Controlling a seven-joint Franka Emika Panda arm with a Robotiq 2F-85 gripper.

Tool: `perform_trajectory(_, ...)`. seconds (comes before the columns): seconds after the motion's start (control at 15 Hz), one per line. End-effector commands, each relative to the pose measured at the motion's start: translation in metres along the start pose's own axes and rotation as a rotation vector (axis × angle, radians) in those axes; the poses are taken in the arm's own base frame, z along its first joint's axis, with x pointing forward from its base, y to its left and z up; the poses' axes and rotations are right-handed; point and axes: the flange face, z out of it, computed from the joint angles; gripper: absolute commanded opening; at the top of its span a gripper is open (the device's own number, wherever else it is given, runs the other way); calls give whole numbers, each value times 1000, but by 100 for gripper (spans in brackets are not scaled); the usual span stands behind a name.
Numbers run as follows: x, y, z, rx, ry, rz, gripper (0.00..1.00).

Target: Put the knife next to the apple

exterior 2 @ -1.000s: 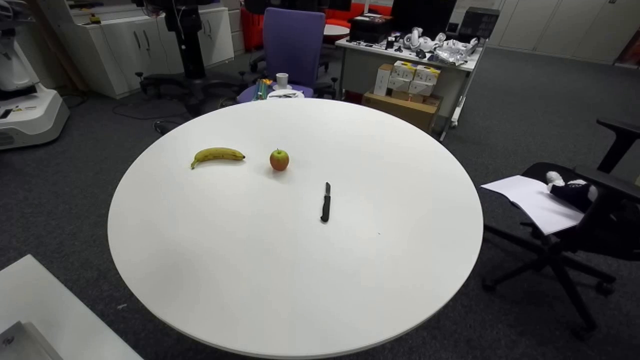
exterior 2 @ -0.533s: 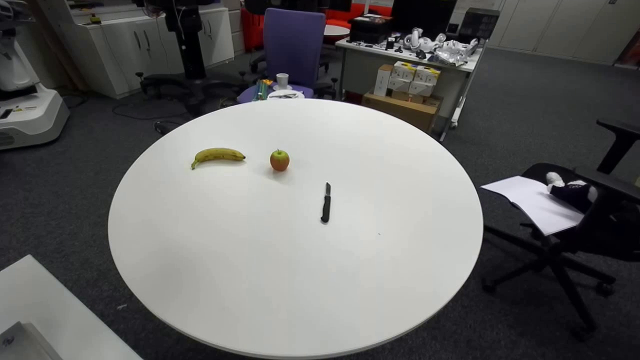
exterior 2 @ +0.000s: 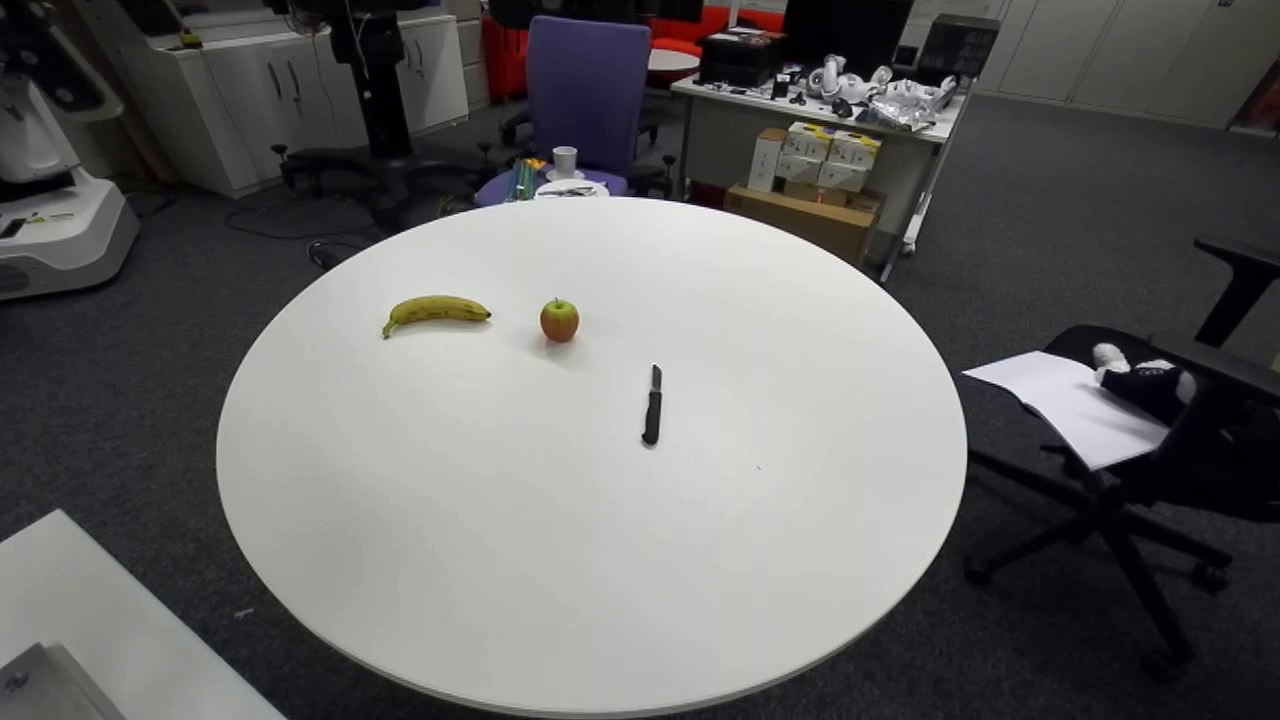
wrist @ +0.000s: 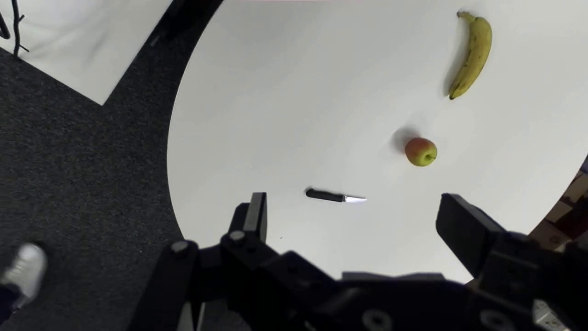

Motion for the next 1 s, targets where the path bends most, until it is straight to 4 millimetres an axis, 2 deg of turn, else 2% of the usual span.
perform_trajectory(0.0, 53, -1, 1, -73, -11, 62, 100)
perform_trajectory(0.27, 105, 1, 2, -155, -1, 85, 100)
perform_trajectory(0.47, 133, -2, -4, -193, 12, -82, 100)
perform_trajectory(0.73, 145, -12, -5, -112, -80, -269, 100)
perform_trajectory(0.8, 137, -8, 4, -153, -46, -197, 100)
perform_trajectory(0.93, 140, -9, 7, -151, -55, -204, 100)
